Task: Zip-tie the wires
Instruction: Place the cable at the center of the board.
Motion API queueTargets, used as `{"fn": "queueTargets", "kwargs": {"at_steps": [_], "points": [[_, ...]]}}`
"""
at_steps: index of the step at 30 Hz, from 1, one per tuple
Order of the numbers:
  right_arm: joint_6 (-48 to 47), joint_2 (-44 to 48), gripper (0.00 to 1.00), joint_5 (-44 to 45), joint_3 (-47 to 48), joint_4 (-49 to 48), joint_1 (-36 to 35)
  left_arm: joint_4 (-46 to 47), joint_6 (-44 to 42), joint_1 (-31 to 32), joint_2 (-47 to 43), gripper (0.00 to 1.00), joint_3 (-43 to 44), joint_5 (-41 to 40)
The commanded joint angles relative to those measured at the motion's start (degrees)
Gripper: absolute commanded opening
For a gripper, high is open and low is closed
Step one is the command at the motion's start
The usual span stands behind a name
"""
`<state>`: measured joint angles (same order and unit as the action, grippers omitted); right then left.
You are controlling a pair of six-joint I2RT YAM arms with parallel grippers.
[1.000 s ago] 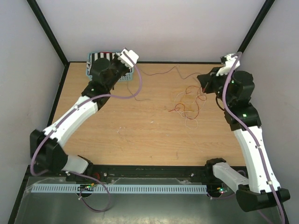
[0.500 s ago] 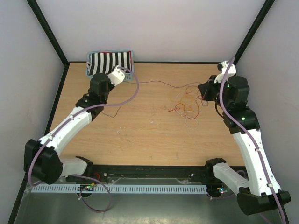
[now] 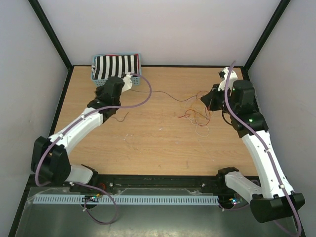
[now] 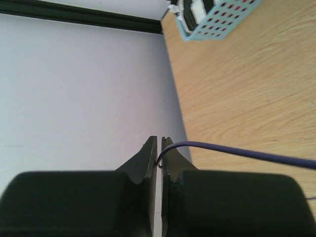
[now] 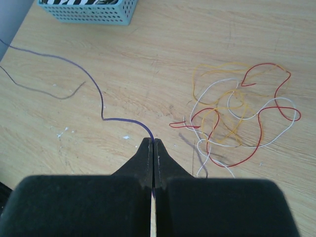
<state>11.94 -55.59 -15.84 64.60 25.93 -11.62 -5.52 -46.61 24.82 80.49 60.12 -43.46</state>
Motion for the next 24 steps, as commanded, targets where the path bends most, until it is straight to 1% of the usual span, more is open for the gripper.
{"fn": "queueTargets", "kwargs": {"at_steps": [1,6,9,12,17,21,24], "points": [[-0.96,0.02,0.0,-2.83,-1.28,0.33,-0.29,-3.43,-7.19,-0.11,-5.78,0.08,3.15,-4.6],[-0.51,-0.57,0.0,-2.17,-4.67,0.02,-0.95,-7.34,-13.87,-0.21,-9.43,0.08,2.0,-6.01],[0.29,-0.88,0.0,-2.12,-7.1,-0.84,-1.82,-8.56,-14.78,0.21,-10.43,0.08,1.11,-4.31],[-0.14,-0.74,0.0,0.47,-9.12,-0.81,-2.09,-11.88,-11.57,1.99,-8.62,0.08,-0.16,-2.43],[-2.03,-0.84,0.0,8.03,-10.74,1.55,-2.09,-13.96,-2.87,5.99,-1.02,0.08,-1.54,-1.28],[-3.07,-1.06,0.0,16.59,-12.48,4.52,-2.06,-14.36,2.79,7.66,6.05,0.07,-0.93,-1.65],[-3.51,-0.51,0.0,24.43,-14.45,5.09,-2.09,-14.7,8.35,9.02,9.49,0.07,-0.04,0.89]]}}
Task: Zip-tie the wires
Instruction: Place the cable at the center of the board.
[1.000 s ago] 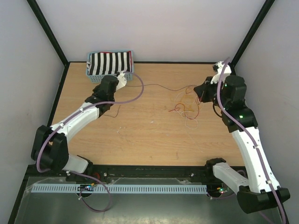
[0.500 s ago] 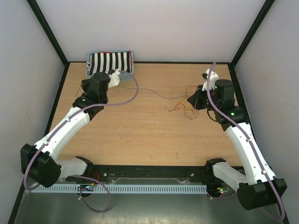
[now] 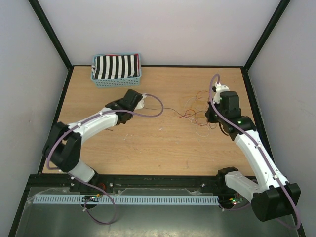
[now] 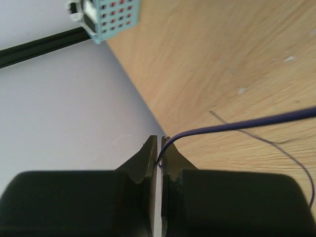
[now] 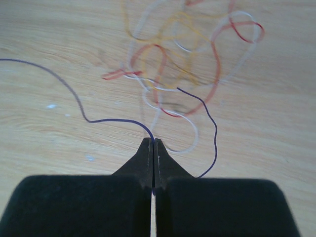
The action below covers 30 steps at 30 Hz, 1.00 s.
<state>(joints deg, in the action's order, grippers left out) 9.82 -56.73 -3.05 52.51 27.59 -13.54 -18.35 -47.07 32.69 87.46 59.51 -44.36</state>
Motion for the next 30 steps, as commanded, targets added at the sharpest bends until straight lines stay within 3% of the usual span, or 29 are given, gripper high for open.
{"fn": "queueTargets", "kwargs": {"at_steps": [1,10,16,22,26,30], "points": [[-1.28,0.5,0.0,13.42,-2.77,3.43,-0.15,-1.91,10.27,1.44,3.54,0.07,0.68,3.05],[2.47,-3.52,0.01,24.13,-6.15,3.12,-0.17,-2.41,23.89,4.86,11.61,0.07,0.65,5.38],[1.08,-1.25,0.43,27.27,-6.07,3.48,-0.17,-2.71,29.06,7.91,15.89,0.07,0.12,5.84],[-2.04,4.44,0.88,22.97,-4.44,3.75,-0.14,-2.7,30.32,8.66,18.96,0.07,1.02,6.09],[-0.37,2.31,0.97,14.33,-2.58,0.11,-0.15,-2.6,31.22,9.08,19.75,0.07,1.31,6.2],[4.45,-6.44,0.99,3.5,-1.53,-4.19,-0.17,-2.63,31.89,9.29,19.41,0.07,0.74,5.73]]}}
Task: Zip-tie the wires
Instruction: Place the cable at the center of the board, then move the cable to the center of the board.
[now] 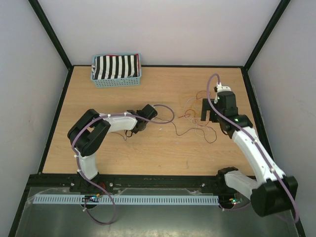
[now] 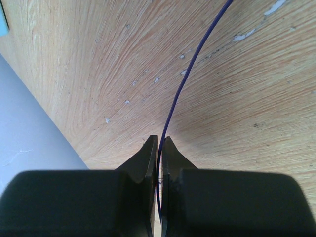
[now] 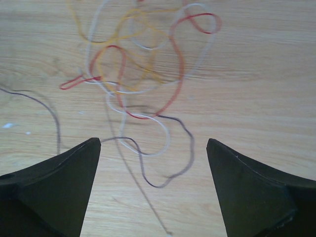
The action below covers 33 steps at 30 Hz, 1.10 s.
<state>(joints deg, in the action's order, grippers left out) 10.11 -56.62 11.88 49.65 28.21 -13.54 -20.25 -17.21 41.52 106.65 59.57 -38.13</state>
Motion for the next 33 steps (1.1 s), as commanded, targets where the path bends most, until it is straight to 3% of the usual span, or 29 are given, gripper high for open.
{"fn": "queueTargets", "kwargs": {"at_steps": [1,12,14,19,26,33], "points": [[5.29,-7.92,0.99,-12.45,0.77,-6.8,-0.16,-0.75,2.47,0.68,-0.04,0.07,0.52,-0.36],[9.49,-24.83,0.99,-14.44,2.48,-17.61,-2.48,-0.73,5.55,1.31,-0.8,0.19,-0.35,-0.53],[10.02,-27.83,0.99,-13.26,2.76,-18.49,-3.08,-0.79,6.45,1.27,-1.98,0.27,-0.57,-0.26],[10.53,-33.47,0.98,-9.74,3.27,-20.45,-4.28,-0.91,7.02,1.16,-6.59,0.64,-0.69,1.99],[7.87,-40.27,0.88,-4.65,8.54,-20.91,-4.3,-2.64,7.41,0.23,-14.17,0.97,0.07,7.44],[5.17,-50.47,0.85,-1.12,20.62,-20.27,-4.15,-5.27,9.8,-3.85,-21.94,0.99,0.1,17.93]]}}
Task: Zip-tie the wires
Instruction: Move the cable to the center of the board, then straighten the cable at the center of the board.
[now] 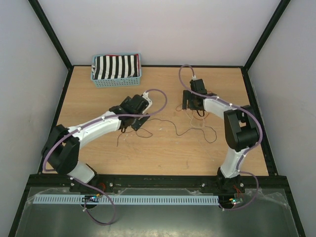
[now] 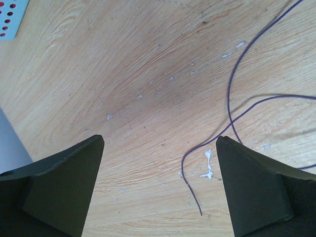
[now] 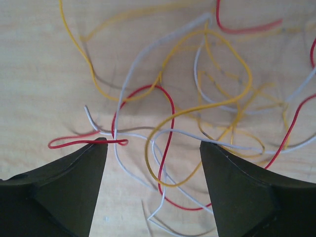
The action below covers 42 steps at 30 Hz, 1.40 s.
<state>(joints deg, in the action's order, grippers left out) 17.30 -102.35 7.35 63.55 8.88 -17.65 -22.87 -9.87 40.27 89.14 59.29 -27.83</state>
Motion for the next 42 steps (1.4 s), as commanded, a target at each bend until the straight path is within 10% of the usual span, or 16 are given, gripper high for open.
{"fn": "queueTargets", "kwargs": {"at_steps": [1,24,42], "points": [[-2.35,-6.53,0.85,3.67,9.11,-0.52,0.05,-2.78,2.97,-3.59,-5.63,0.99,0.33,9.74],[-4.81,-28.16,0.9,-0.63,47.57,8.92,7.56,-16.68,21.15,-18.6,-15.02,0.98,-8.04,26.74],[-6.75,10.38,0.82,-15.61,6.27,9.31,-1.67,-16.02,25.2,-18.54,-5.64,0.73,-10.17,27.83]]}}
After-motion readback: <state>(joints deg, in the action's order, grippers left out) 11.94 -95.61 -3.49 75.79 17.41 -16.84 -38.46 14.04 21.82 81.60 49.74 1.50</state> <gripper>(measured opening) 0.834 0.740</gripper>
